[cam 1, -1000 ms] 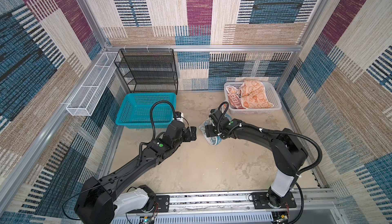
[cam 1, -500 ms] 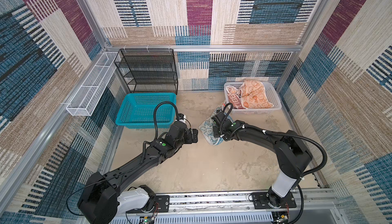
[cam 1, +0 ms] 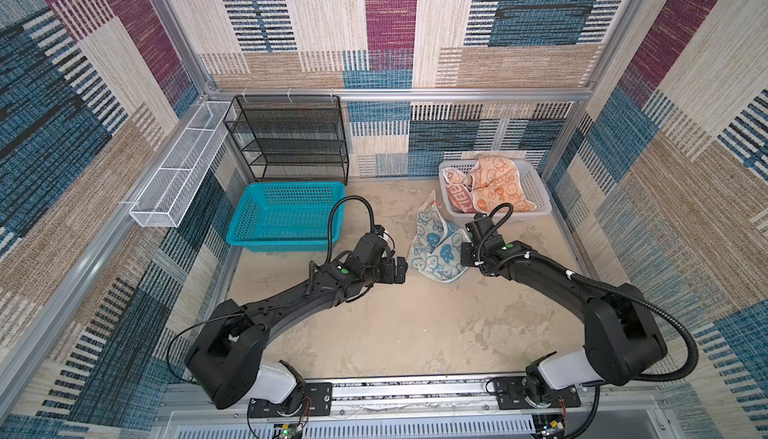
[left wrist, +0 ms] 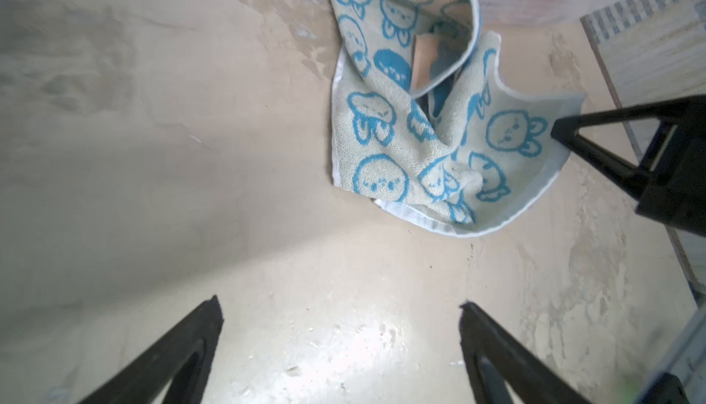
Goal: Fold and stack the towels
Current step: 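Lower the blue towel onto the table beside the white basket, then grasp a corner of the blue towel with the left gripper while right holds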
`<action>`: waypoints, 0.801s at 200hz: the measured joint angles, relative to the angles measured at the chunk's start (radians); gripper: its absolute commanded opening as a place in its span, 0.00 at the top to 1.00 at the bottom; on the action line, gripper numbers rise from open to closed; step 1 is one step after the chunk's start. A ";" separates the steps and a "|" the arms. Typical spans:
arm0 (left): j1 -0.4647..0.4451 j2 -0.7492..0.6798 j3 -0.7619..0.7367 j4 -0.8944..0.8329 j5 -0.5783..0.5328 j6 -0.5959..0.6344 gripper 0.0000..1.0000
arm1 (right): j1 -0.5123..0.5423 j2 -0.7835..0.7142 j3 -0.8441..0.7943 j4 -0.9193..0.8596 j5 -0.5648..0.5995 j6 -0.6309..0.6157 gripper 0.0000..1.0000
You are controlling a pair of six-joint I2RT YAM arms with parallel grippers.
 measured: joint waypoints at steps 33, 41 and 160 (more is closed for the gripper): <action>-0.063 0.121 0.071 0.004 0.086 -0.039 0.02 | -0.051 -0.055 -0.071 0.034 -0.112 -0.003 1.00; -0.074 0.143 0.082 0.015 0.106 -0.053 0.02 | -0.053 -0.068 -0.074 0.037 -0.130 -0.003 1.00; -0.079 0.228 0.202 0.047 0.163 -0.127 0.01 | -0.064 -0.040 0.277 0.013 -0.303 -0.050 1.00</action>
